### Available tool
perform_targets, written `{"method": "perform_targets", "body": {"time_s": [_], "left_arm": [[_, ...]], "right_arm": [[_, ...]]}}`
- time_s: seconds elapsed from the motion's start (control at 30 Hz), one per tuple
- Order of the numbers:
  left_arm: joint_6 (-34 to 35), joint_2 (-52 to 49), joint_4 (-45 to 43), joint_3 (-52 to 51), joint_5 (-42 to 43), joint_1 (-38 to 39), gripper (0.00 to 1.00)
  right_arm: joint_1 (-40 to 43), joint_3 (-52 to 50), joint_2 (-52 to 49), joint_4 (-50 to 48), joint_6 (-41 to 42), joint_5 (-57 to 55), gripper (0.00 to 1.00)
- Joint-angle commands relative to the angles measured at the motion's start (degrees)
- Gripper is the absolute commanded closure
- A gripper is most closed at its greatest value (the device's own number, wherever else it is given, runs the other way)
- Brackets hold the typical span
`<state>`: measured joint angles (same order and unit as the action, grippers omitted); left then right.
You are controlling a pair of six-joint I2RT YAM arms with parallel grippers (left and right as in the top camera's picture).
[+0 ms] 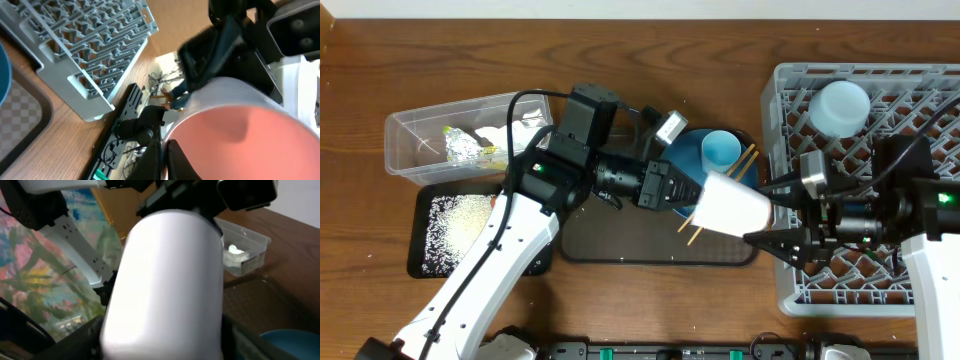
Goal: Sort waste into correct bins and load items into the dishwasher rack
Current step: 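Open the left gripper to release the pink cup to the right gripper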
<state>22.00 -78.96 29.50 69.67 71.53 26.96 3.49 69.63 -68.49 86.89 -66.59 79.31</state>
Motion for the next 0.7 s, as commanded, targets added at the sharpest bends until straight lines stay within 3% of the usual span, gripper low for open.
{"method": "perform_targets", "body": {"time_s": [0.0,0.4,0.57,0.67], "left_arm": [[-0.6,0.3,-0.2,-0.9,-1.7,0.4,0.94],[-0.5,0.3,-0.8,-0.9,-1.4,0.4,0.94],[2.6,0.3,-9.7,-0.9,8.0,0.4,0.94],[6.8,0.3,-13.9,-0.9,8.2,0.4,0.94]], "right_arm": [[-0.9,0.0,-0.1,-0.2,-0.8,3.7,0.26],[-0.9,0.0,-0.1,-0.2,-0.7,2.7,0.25],[-1.0,0.0,-0.1,0.1,-0.3,0.7,0.21],[-0.9,0.0,-0.1,0.1,-0.3,0.6,0.20]]}}
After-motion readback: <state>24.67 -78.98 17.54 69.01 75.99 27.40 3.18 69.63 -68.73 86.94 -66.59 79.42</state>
